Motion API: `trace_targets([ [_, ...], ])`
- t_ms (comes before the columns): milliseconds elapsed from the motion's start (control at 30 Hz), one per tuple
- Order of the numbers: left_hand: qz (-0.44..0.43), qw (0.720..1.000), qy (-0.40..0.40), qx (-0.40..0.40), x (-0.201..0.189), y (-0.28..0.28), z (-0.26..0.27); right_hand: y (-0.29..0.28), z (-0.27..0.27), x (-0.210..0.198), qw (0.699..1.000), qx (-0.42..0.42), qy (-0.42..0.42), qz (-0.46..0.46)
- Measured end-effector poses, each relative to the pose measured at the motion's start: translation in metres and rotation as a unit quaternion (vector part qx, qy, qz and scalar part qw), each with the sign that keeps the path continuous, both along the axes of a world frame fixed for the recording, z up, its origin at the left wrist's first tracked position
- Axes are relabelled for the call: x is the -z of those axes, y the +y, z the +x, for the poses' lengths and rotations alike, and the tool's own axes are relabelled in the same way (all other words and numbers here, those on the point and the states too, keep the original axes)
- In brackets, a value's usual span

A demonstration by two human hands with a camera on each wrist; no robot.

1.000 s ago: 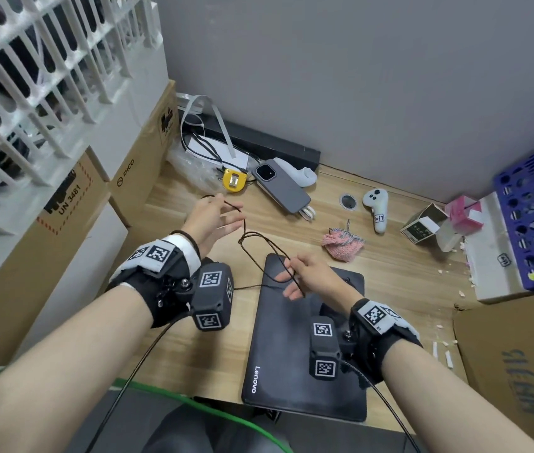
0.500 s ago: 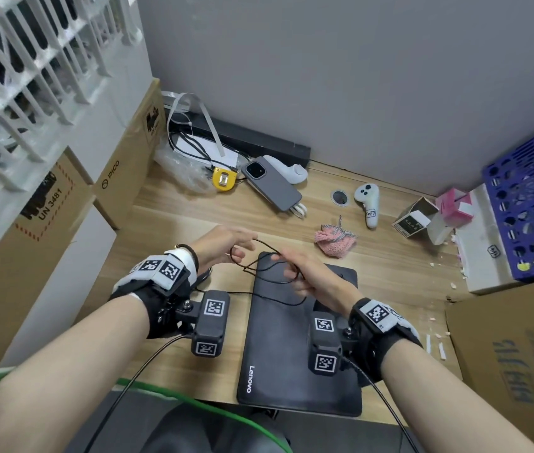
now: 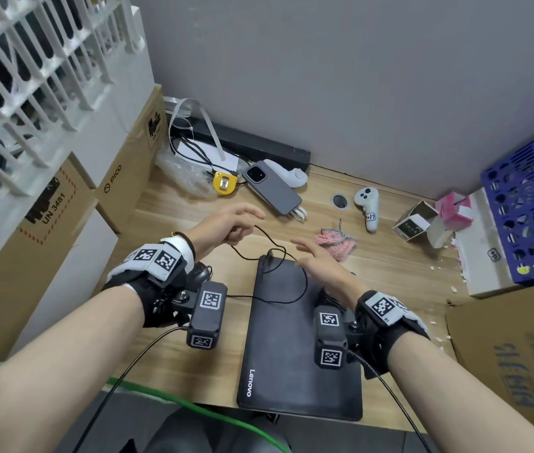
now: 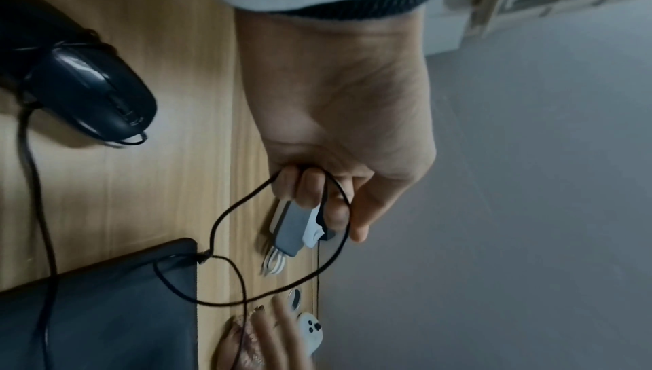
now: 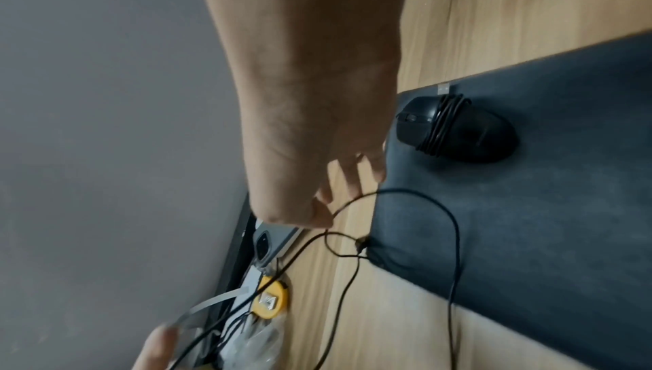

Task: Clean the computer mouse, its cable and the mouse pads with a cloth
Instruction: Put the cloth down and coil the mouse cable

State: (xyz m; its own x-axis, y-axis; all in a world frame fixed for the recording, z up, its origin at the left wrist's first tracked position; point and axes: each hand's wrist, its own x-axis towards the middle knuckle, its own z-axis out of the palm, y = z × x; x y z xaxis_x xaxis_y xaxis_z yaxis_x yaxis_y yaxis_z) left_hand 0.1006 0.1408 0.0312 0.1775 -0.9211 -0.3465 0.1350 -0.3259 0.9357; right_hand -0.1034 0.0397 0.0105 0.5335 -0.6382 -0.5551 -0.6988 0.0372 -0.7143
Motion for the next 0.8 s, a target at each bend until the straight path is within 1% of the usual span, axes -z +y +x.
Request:
trace_targets([
  [67,-0.041,0.998,-0.036,0.03,-0.006,-0.004,-0.007,0.003,0.015,-0.012,0.999,-0.021,-0.04,0.005],
  [133,-0.075,0.995,-0.056,0.018,-0.012,-0.007,-0.009,0.006,0.025,-0.018,0.998,-0.048,-0.039,0.032],
  [200,-0.095,0.991,-0.072,-0.054,-0.014,-0.009,-0.007,0.009,0.027,-0.022,0.995,-0.037,-0.058,0.075],
  [267,-0.108,0.982,-0.099,-0.118,-0.014,-0.009,-0.001,0.007,0.025,-0.024,0.993,-0.013,-0.081,0.089],
  [333,-0.112,0.973,-0.146,-0.136,-0.013,-0.007,0.005,0.006,0.021,-0.025,0.994,-0.015,-0.09,0.061],
  [400,-0.107,0.962,-0.206,-0.147,-0.01,-0.006,0.009,0.002,0.015,-0.022,0.996,-0.017,-0.088,-0.014],
  [467,-0.102,0.955,-0.227,-0.161,-0.008,-0.005,0.013,-0.002,0.009,-0.019,0.992,0.013,-0.086,-0.088],
  [500,-0.101,0.953,-0.232,-0.164,-0.008,-0.004,0.014,-0.004,0.007,-0.018,0.991,0.037,-0.094,-0.092],
  [600,-0.106,0.943,-0.268,-0.168,-0.009,-0.003,0.016,-0.005,0.004,-0.02,0.984,0.09,-0.15,-0.041],
  [633,-0.111,0.935,-0.295,-0.162,-0.011,-0.002,0.017,-0.005,0.004,-0.022,0.981,0.102,-0.161,-0.031],
  [667,-0.111,0.918,-0.35,-0.15,-0.013,-0.001,0.018,-0.005,0.003,-0.025,0.979,0.107,-0.168,-0.031],
  [733,-0.085,0.856,-0.497,-0.12,-0.015,-0.001,0.023,-0.004,0.001,-0.028,0.978,0.107,-0.174,-0.034],
  [767,-0.067,0.833,-0.535,-0.122,-0.014,-0.003,0.027,-0.004,0.0,-0.029,0.978,0.106,-0.178,-0.028],
  [800,-0.047,0.833,-0.531,-0.145,-0.012,-0.004,0.031,-0.003,-0.001,-0.029,0.977,0.108,-0.184,-0.014],
])
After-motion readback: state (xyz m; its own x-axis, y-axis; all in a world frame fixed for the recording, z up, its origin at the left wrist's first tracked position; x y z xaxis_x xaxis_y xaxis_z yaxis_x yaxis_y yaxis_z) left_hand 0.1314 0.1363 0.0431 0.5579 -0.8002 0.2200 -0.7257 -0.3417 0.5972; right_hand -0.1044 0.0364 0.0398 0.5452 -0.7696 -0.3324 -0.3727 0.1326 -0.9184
